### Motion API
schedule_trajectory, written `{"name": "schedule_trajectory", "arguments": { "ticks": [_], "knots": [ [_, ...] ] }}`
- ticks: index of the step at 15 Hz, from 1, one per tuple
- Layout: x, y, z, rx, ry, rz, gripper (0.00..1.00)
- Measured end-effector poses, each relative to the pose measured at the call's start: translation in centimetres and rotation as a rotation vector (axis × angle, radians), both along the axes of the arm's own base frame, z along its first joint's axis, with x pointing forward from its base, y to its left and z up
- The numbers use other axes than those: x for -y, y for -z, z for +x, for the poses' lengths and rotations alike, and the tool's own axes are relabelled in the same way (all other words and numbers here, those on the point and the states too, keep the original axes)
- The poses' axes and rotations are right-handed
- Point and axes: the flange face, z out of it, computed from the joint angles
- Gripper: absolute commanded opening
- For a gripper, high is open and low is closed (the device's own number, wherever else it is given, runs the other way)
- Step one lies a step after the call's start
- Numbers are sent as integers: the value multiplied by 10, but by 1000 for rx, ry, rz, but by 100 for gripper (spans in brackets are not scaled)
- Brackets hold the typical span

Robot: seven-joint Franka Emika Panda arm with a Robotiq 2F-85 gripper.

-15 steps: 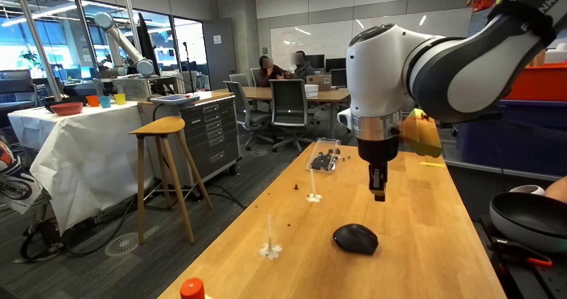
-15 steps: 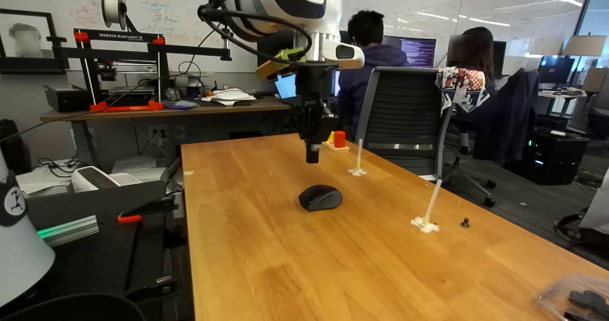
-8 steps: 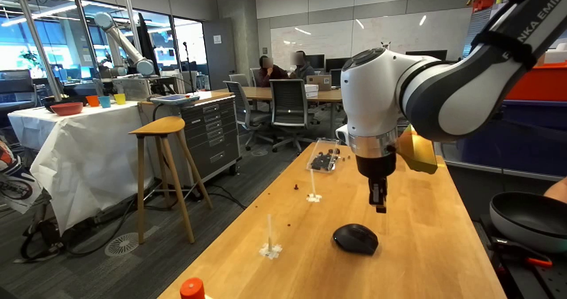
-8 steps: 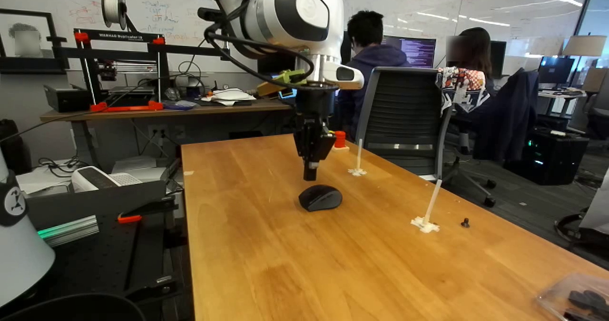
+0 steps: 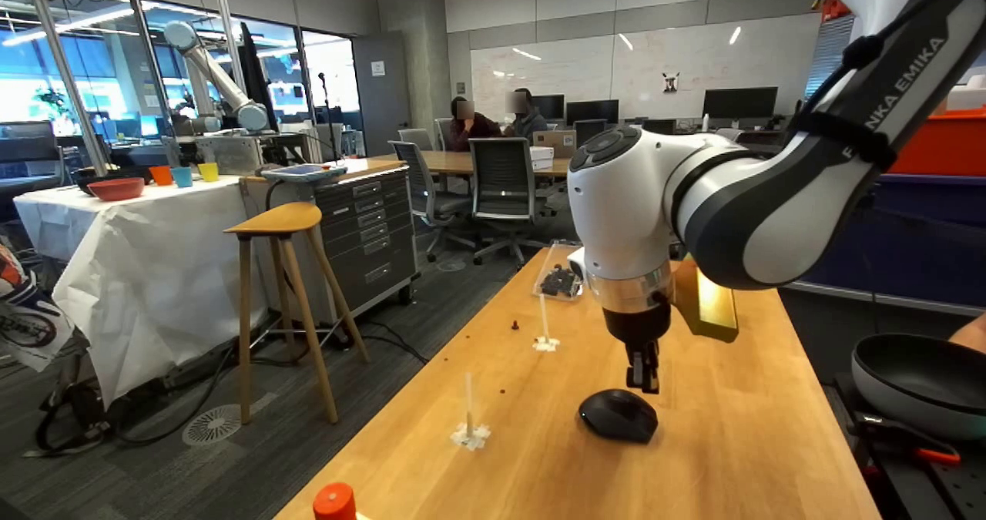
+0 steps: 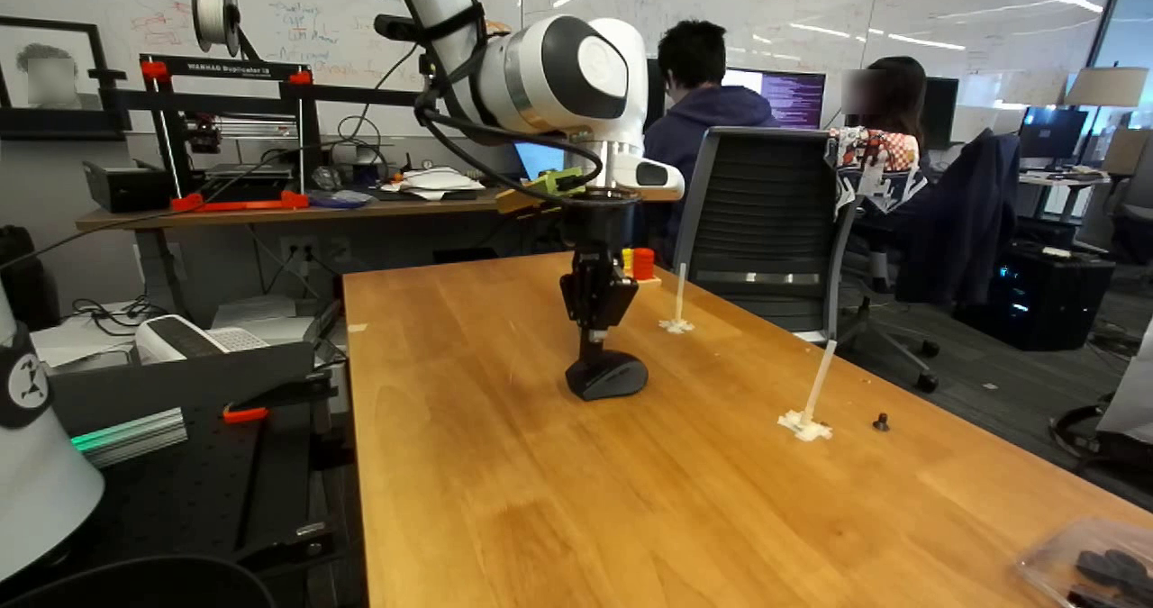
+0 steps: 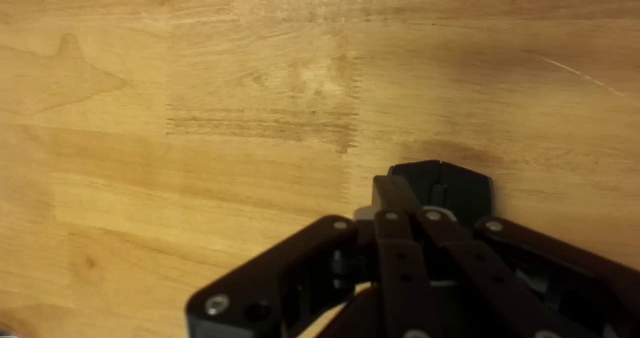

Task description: Left-click the mouse

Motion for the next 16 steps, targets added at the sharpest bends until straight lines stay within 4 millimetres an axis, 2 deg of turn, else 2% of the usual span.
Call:
{"name": "schedule_trajectory", "arguments": {
  "ticks": [4,11,14,16],
  "knots": [
    [-11,13,9,-5,-3,-8,0],
    [-20,11,17,9,-9,-13,0],
    [-20,3,20,26,-4,-11,0],
    [-17,-12,23,49,4,-10,0]
  ]
}}
